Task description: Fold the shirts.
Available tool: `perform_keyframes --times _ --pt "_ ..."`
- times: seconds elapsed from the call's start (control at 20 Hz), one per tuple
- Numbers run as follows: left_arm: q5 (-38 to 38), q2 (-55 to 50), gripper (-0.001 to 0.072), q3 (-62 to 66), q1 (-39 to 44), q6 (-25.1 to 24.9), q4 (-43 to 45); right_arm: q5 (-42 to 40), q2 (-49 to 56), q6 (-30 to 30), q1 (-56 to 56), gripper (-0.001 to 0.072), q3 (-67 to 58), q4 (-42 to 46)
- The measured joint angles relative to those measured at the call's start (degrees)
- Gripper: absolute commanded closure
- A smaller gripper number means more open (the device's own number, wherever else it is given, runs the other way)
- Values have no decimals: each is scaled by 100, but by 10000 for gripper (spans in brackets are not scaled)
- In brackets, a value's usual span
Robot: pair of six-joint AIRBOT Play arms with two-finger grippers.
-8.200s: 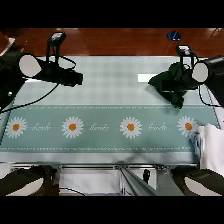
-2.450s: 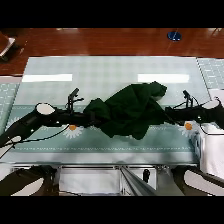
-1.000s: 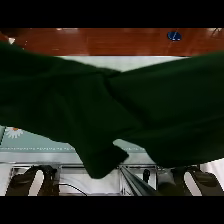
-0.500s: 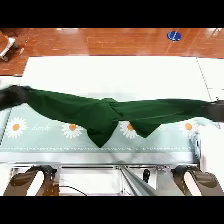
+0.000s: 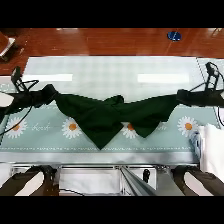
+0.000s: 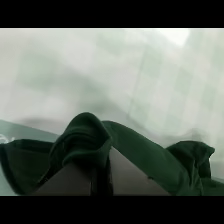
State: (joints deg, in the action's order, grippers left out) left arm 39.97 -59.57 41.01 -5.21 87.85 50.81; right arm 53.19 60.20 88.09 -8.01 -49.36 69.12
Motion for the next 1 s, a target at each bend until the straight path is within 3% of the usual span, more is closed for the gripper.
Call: perform_keyframes --times 0.05,0.1,0.15,0.2,0.35,0.6,0.75,1.0 --pt "-31 -177 686 72 7 -48 -96 -90 323 -4 0 685 -199 -44" --pt "-68 -337 636 168 13 -107 -197 -146 643 -4 0 637 -415 -107" --pt "-55 -452 371 271 11 -151 -238 -184 914 2 -2 381 -614 -173" --pt "-2 -542 207 407 -4 -195 -297 -229 1150 20 -11 303 -826 -258" --pt "514 -682 204 1010 -212 -374 -170 -94 1547 79 -146 303 -1436 -452" --pt "2236 -575 204 1716 -1102 -435 715 809 1322 22 -1034 304 -1836 -203" --pt "3027 -251 205 981 -1204 -601 656 1080 811 -59 -1508 304 -1075 -31" --pt "3274 85 204 -693 -605 -839 400 973 22 -402 -1762 305 483 -352"
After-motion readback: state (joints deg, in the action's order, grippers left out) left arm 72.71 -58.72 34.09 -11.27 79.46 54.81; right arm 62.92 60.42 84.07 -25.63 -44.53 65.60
